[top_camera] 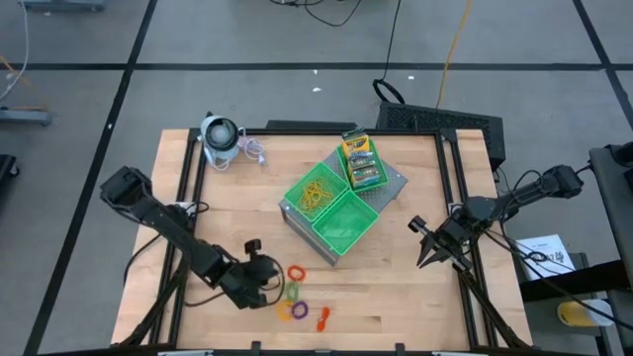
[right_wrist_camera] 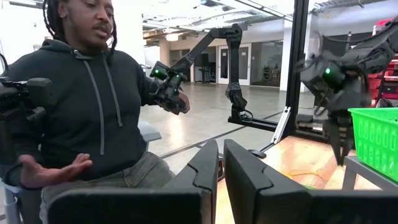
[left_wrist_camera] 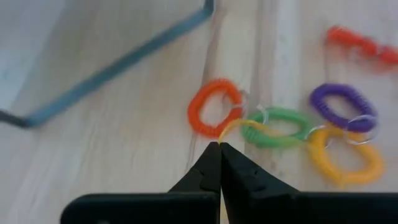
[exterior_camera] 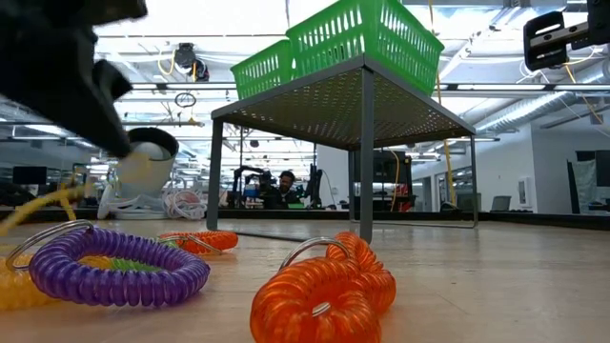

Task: Pick & Place Office Desk Supplies
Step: Put the yellow rubber band into the top left green bin on the shelf

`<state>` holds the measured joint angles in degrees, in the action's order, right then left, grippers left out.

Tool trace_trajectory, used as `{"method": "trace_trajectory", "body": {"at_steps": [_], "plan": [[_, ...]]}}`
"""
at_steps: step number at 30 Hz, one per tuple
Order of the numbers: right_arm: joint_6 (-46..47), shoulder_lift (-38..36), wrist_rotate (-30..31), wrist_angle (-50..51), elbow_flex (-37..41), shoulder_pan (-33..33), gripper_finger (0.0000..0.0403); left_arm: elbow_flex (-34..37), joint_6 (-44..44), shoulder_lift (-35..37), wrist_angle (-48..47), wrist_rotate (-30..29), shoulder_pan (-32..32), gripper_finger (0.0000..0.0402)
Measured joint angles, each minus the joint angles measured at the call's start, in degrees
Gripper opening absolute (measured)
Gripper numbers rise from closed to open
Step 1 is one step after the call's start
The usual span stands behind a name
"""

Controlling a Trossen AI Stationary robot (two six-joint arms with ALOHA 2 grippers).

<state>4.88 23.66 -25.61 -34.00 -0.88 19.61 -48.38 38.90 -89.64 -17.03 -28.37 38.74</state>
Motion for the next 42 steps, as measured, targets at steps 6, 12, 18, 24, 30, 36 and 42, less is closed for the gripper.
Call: {"method": "trace_trajectory", "body": {"at_steps": [6,12,18,24,30,36,42], "plan": [[0.26,0.02,0.00,0.02,-0.01,0.00,0.0020,-0.07,-6.42,4.48,4.35,-3.79,0.00,0.0001],[0.03,0.00,0.00,0.00,-0.01,0.00,0.0020,-0.11,-11.43,8.14,8.98,-7.19,0.20,0.0001],[0.01,0.02,0.00,0.01,0.00,0.01,0.0020,-0.17,-19.84,9.13,17.97,-9.45,0.29,0.0000],[0.01,0.00,0.00,0.00,-0.01,0.00,0.0020,-0.20,-28.30,9.15,26.72,-9.76,0.02,0.0000],[0.01,0.02,0.00,0.02,0.02,0.01,0.0020,-0.20,-28.76,9.17,27.94,-9.35,-1.02,0.0000],[0.01,0.01,0.00,0.00,0.01,-0.01,0.0020,-0.20,-27.87,9.17,28.83,-9.12,-2.62,0.0000],[0.01,0.01,0.00,0.01,0.01,-0.01,0.0020,-0.22,-35.08,9.24,39.18,-8.94,-5.92,0.0001]]}}
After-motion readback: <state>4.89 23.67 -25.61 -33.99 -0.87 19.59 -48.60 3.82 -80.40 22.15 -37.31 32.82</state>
